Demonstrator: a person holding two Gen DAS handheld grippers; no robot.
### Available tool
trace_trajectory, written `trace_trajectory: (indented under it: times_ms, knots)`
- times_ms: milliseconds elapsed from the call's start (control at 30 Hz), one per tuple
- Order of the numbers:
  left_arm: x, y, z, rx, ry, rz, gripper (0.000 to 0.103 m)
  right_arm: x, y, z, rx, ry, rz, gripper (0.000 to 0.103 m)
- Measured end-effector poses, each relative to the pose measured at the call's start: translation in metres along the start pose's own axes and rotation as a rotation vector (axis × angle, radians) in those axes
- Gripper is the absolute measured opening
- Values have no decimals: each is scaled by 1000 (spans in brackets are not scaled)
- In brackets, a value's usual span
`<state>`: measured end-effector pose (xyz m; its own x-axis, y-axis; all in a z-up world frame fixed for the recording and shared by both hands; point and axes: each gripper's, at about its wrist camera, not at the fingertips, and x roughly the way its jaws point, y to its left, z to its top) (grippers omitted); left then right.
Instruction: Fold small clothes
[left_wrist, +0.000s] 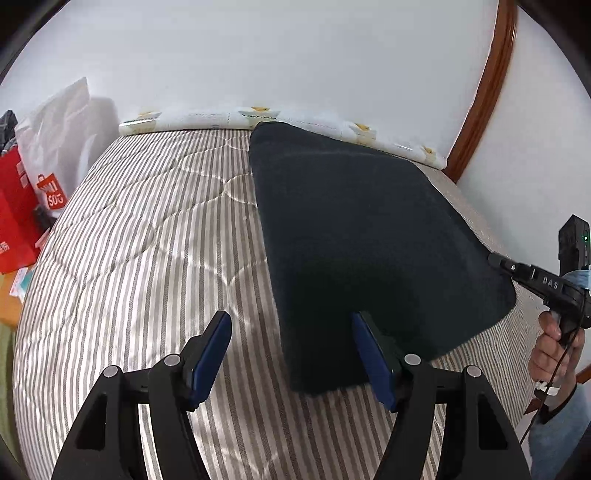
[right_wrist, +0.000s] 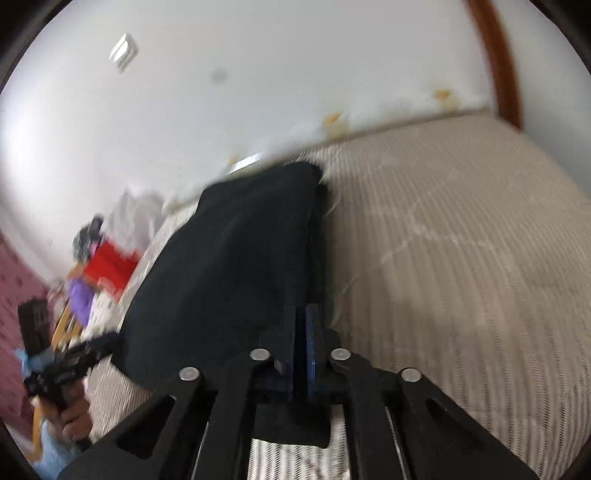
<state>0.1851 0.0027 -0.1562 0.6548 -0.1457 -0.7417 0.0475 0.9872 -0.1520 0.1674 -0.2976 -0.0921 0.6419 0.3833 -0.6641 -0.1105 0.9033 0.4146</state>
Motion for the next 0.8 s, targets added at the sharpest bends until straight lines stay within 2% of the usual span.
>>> trace_trajectory:
  times_ms: [33, 100, 200, 300, 400, 533, 633, 667, 800]
  knots:
    - [-3, -1, -2, 4, -1, 7, 66, 1, -1, -2, 20, 17, 15, 4]
    - [-7, -2, -5, 14, -2, 25, 66, -1, 3, -5, -2, 26, -18, 4]
    - [-13, -4, -7, 20, -9, 32, 66, -15, 11, -6, -25, 0, -61, 8]
    - [-16, -6, -9, 25, -16, 38, 66, -25, 12, -7, -3, -30, -46, 9]
    - [-16, -8, -10, 22, -18, 33, 66, -23, 11, -9, 1, -16, -51, 14]
    - [-13, -13, -15, 18, -9, 27, 66, -7, 12, -16, 15, 34, -57, 15]
    - [-12, -16, -16, 27, -7, 28, 66, -6, 14, -22, -21, 20, -85, 10]
    - [-12, -17, -17, 30, -8, 28, 66, -9, 13, -23, -30, 10, -88, 4]
    - [-13, -15, -18, 31, -11, 24, 66, -15, 13, -26, -48, 14, -104, 4]
